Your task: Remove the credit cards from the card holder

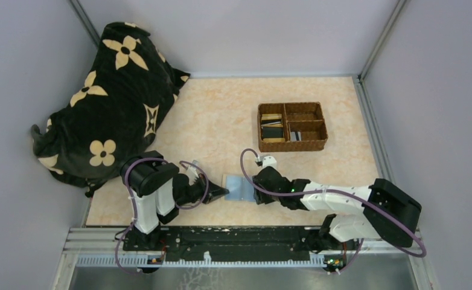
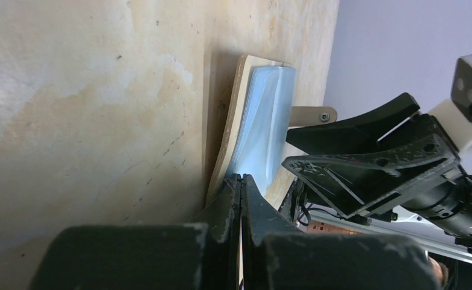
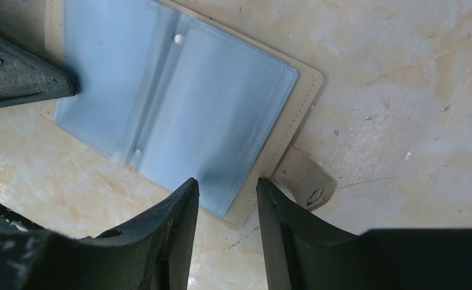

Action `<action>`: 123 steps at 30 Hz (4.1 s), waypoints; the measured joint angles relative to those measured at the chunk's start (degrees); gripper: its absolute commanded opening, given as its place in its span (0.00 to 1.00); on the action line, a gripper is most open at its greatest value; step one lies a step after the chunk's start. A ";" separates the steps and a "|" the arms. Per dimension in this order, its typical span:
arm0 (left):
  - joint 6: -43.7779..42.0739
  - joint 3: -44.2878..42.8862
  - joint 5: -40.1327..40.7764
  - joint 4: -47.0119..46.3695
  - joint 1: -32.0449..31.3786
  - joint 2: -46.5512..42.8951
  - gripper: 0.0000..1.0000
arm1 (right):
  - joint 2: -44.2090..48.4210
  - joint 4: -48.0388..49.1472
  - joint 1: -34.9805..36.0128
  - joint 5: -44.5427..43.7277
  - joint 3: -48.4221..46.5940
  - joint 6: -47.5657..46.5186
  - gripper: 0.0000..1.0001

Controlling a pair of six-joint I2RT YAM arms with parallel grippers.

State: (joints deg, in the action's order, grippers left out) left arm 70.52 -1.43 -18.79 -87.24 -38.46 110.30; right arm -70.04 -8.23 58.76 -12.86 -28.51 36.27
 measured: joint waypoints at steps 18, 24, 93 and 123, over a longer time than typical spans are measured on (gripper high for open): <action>0.92 -0.17 -0.46 -0.09 0.09 0.55 0.00 | -2.12 4.55 -0.04 0.13 1.49 0.92 0.42; 0.92 -0.22 -0.57 -0.09 0.11 0.61 0.00 | -2.80 7.17 -0.07 1.46 1.62 1.05 0.41; -25.62 -23.96 11.74 55.06 -7.17 -35.76 0.41 | 4.72 6.75 -5.38 5.86 4.55 0.79 0.19; -31.36 -19.61 14.01 73.94 -8.17 -37.20 0.41 | -2.21 12.39 -5.44 9.09 4.55 0.81 0.19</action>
State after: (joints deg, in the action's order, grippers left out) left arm 39.16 -21.04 -4.78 -13.30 -46.63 73.10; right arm -72.25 4.16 53.32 -3.77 -23.97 37.08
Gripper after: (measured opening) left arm 0.412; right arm 0.193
